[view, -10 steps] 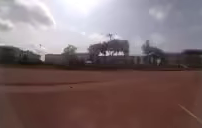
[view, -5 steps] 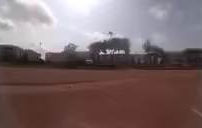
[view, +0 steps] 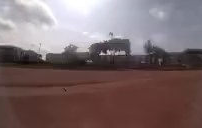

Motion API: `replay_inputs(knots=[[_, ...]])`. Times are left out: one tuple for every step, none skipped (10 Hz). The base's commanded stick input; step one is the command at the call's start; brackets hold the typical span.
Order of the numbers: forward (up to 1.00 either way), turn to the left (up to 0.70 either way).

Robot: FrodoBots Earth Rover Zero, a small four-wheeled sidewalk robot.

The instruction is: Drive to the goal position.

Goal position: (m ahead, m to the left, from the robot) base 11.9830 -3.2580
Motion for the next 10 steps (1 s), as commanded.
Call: replay_inputs(knots=[[0.70, -0.26], [0.70, -0.35], [0.70, -0.35], [0.70, -0.35], [0.70, -0.35], [0.70, -0.35], [0.70, -0.35], [0.70, -0.35], [0.70, -0.32], [0.70, -0.09]])
